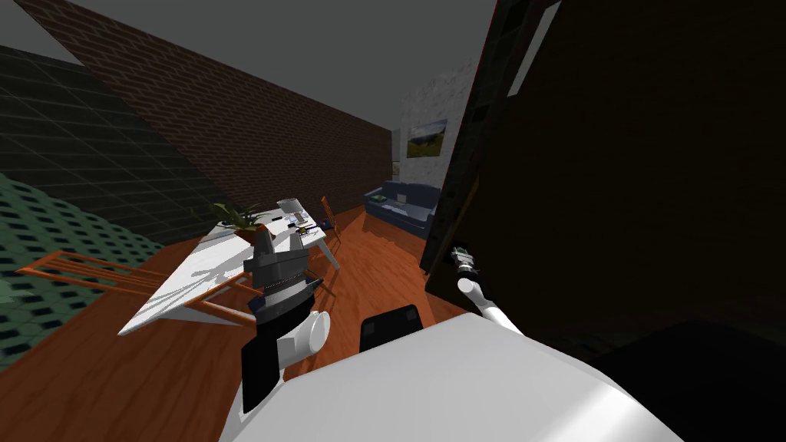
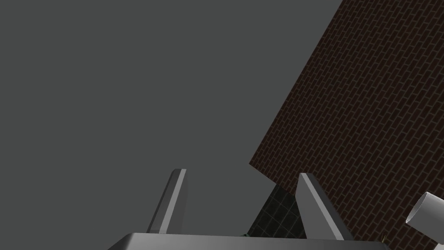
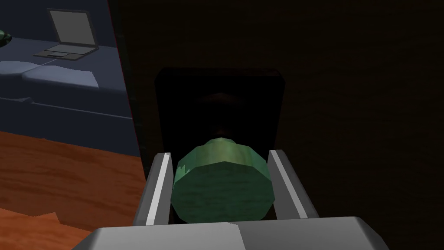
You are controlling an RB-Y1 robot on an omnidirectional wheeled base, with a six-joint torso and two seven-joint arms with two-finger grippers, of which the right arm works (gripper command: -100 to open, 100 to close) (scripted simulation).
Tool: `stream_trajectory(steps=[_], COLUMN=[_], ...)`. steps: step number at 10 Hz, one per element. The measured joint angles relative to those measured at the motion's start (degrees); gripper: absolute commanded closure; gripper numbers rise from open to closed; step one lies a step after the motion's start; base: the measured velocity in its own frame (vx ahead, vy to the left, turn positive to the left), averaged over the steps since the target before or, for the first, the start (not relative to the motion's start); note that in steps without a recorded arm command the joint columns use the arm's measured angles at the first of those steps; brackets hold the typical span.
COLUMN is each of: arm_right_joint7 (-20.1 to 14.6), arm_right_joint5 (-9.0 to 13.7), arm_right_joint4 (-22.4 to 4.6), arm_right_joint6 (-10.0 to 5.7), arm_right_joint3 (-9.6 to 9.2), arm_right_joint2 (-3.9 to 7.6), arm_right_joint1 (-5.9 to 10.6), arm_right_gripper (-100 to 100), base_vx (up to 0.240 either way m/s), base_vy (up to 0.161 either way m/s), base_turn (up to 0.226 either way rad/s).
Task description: Pull the door open
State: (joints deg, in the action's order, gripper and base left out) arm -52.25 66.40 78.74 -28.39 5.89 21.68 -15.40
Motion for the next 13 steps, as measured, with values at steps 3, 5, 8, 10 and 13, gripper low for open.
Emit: stream_trajectory(steps=[3,5,8,10,13], arm_right_joint7=[-0.3,-0.8,-0.8,-1.7,-1.8], arm_right_joint5=[-0.8,-1.4,-1.7,-2.3,-3.1], arm_right_joint4=[0.7,1.5,2.5,2.7,4.1], arm_right_joint6=[0.14,0.23,0.96,0.61,0.83], arm_right_joint3=[-1.94,-3.26,-4.52,-5.94,-7.95], arm_right_joint2=[0.12,0.41,0.34,1.0,1.0], arm_right_joint1=[0.23,0.2,-0.16,0.03,-0.61], arm_right_gripper=[100,100,100,100,100], base_vx=[-0.199,-0.262,-0.154,-0.223,-0.199], base_vy=[-0.002,-0.016,-0.015,-0.022,-0.043], base_turn=[0.053,0.072,0.051,0.079,0.06])
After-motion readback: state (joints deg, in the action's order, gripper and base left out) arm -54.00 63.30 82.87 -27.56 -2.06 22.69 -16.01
